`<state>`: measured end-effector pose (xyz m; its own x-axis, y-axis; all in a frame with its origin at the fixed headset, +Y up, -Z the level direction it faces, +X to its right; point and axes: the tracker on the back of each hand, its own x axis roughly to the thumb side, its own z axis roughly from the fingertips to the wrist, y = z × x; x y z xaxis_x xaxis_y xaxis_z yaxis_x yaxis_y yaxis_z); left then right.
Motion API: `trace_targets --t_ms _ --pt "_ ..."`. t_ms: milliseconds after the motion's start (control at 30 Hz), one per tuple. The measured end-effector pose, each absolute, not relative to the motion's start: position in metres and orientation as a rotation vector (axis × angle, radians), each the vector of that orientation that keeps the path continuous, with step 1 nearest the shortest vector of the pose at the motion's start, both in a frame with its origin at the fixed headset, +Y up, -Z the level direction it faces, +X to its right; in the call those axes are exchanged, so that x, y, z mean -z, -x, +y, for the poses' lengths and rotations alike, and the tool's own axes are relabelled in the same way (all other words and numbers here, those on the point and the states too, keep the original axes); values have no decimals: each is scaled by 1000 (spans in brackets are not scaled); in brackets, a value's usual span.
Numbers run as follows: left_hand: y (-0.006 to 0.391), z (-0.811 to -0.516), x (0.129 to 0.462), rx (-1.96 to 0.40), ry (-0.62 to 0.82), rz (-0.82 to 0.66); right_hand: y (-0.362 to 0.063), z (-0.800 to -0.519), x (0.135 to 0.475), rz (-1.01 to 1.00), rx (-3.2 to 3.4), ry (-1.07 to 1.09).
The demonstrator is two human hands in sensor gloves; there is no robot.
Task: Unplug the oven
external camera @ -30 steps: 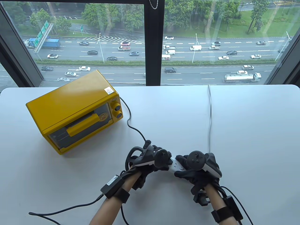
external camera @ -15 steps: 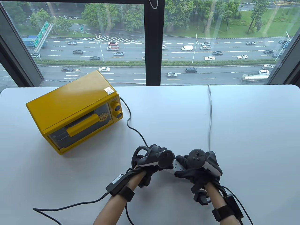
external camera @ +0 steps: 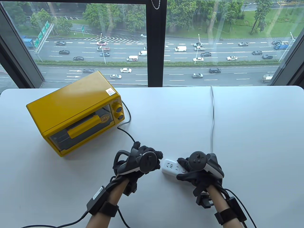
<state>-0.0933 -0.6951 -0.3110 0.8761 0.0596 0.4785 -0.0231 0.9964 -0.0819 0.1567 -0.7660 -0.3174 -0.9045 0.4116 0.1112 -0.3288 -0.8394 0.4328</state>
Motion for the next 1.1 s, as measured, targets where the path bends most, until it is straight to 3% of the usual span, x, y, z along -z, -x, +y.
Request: trace_targets --t_ms 200,667,933,1100 --pt "108 -726 304 -28 131 -428 -157 -766 317 573 -2676 -283" --pt "113 -755 309 -31 187 -395 -156 -766 317 597 -2675 -279" --pt "113 -757 306 -29 185 -401 -154 -766 315 584 -2701 -309" --pt "123 -739 296 -72 133 -399 -158 -760 314 547 -2652 -340"
